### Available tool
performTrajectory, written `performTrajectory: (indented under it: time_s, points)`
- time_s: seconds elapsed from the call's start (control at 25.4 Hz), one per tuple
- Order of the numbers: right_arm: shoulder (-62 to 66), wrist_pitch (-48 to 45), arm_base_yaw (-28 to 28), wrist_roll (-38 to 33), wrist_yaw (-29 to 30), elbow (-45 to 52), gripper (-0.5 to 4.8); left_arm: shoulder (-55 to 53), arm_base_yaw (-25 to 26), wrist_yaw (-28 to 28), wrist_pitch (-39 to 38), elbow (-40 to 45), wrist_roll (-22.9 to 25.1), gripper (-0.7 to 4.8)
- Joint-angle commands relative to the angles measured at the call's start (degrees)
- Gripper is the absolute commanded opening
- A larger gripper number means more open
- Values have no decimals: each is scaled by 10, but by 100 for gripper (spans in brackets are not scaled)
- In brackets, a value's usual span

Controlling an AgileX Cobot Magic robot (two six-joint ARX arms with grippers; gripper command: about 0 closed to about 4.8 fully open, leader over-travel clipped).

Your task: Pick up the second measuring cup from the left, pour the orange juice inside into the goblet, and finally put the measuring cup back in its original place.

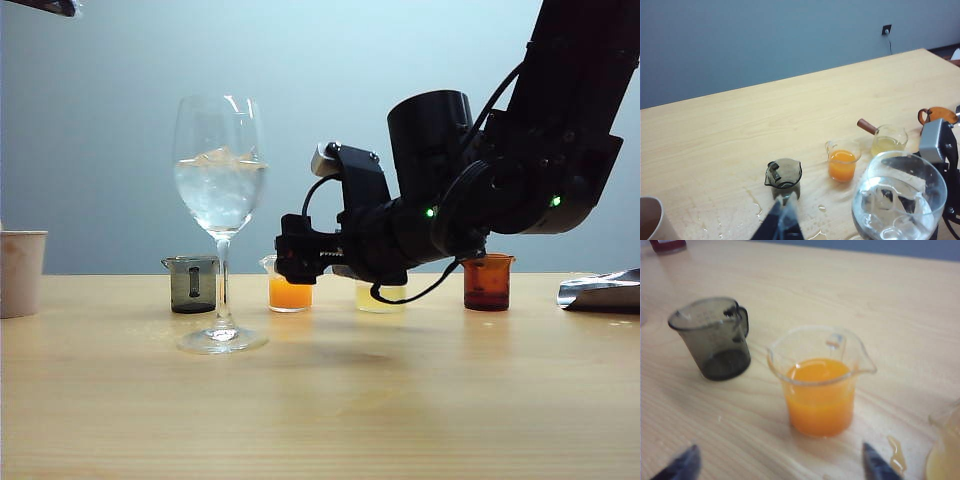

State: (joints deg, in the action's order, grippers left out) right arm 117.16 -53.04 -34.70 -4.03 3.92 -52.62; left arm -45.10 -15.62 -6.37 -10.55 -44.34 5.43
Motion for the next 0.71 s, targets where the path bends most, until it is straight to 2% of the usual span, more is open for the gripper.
performTrajectory:
  time_s: [0.04, 0.39, 0.51, 0.71]
  points:
    - [12, -3, -1, -5, 1, -8, 479, 0, 1, 2, -3, -2, 6, -5]
    - [69, 14, -1, -7, -9, -99, 479, 0, 1, 2, -12, -2, 6, -5]
    - [93, 16, -1, -38, -30, -131, 479, 0, 1, 2, -12, -2, 6, -5]
    - [112, 19, -1, -48, -30, -156, 479, 0, 1, 2, -11, -2, 6, -5]
